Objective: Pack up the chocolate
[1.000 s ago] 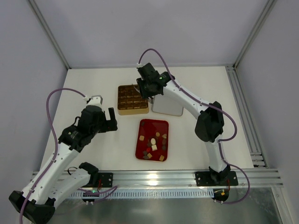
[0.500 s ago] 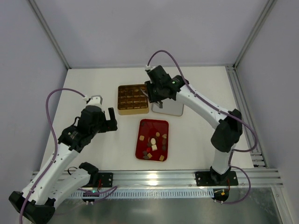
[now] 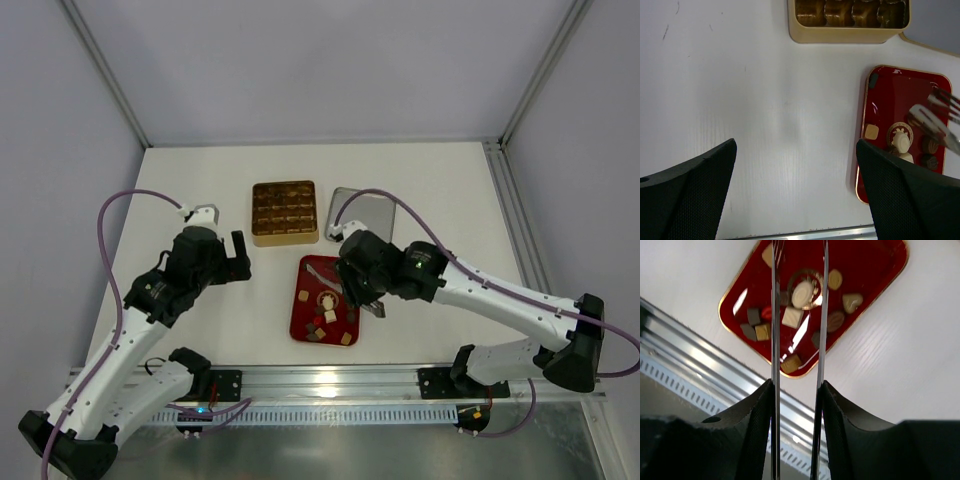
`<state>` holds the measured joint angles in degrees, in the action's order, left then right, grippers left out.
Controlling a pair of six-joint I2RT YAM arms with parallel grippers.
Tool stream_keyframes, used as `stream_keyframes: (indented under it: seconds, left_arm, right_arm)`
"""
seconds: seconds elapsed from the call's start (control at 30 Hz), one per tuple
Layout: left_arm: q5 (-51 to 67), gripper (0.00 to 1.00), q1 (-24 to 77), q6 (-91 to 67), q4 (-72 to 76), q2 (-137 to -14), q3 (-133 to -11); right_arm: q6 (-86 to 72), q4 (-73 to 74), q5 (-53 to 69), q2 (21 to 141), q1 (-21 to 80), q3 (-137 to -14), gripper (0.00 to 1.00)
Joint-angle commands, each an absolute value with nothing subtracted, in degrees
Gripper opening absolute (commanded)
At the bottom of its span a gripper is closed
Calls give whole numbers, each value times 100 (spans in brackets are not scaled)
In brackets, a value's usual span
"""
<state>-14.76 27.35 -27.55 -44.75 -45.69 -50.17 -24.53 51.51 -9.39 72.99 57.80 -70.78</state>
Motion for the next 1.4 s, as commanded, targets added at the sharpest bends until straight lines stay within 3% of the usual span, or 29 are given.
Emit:
stream_keyframes:
  seconds: [0.0,1.37]
  left_arm:
    - [-1459,100,2698,-2698,-4342,-4535,-4992]
    - [-1441,100,2707,-2698,-4351,-4570,-4983]
  right_arm:
    - [-2997,5405,-1055,7172,6169,-6847,44]
    - [-3621,5484,-668,7699,7638,-6873,40]
